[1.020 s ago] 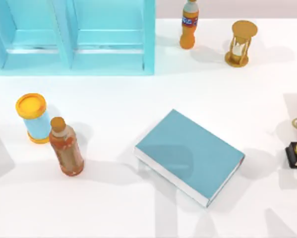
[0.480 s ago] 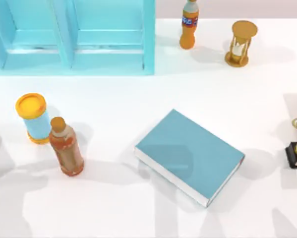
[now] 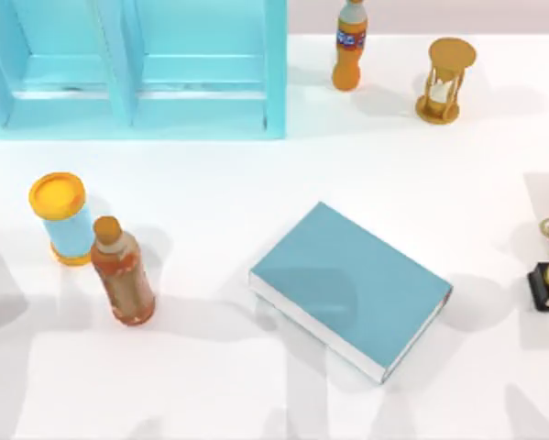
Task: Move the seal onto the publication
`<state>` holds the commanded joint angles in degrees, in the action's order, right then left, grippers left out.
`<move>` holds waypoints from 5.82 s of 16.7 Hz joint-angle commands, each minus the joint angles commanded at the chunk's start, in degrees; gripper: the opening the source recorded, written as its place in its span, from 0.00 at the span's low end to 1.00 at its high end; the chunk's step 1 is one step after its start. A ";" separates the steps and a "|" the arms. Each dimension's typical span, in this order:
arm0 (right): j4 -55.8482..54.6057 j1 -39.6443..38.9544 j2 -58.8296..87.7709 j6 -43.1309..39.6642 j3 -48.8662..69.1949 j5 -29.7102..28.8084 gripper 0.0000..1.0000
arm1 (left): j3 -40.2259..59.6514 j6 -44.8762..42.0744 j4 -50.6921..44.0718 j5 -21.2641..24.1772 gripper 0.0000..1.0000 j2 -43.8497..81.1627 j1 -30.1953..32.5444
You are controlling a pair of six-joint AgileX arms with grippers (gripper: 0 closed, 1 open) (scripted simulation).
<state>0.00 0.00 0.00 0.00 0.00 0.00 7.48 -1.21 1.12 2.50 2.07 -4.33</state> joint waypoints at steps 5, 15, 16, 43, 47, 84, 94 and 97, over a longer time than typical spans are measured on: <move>0.00 0.00 0.00 0.00 0.00 0.00 1.00 | -7.48 1.21 -1.13 -2.51 1.00 -2.08 4.33; 5.66 2.18 5.99 -1.65 5.72 -0.40 1.00 | -7.48 1.21 -1.13 -2.51 1.00 -2.08 4.33; 8.25 3.18 9.01 -2.43 8.53 -0.60 1.00 | -7.48 1.21 -1.13 -2.51 1.00 -2.08 4.33; 71.83 23.91 109.43 -23.26 91.65 -0.09 1.00 | -7.48 1.21 -1.13 -2.51 1.00 -2.08 4.33; 71.58 24.34 110.08 -23.47 92.23 -0.04 1.00 | -7.48 1.21 -1.13 -2.51 1.00 -2.08 4.33; 50.77 24.04 115.23 -23.07 76.26 -0.04 0.00 | -7.48 1.21 -1.13 -2.51 1.00 -2.08 4.33; 64.47 15.63 107.81 -12.02 87.35 -0.85 0.00 | -7.48 1.21 -1.13 -2.51 1.00 -2.08 4.33; 71.64 9.35 105.04 -6.24 91.79 -0.54 0.00 | -7.48 1.21 -1.13 -2.51 1.00 -2.08 4.33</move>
<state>71.64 9.35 105.04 -6.24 91.79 -0.54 0.00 0.00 0.00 0.00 0.00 0.00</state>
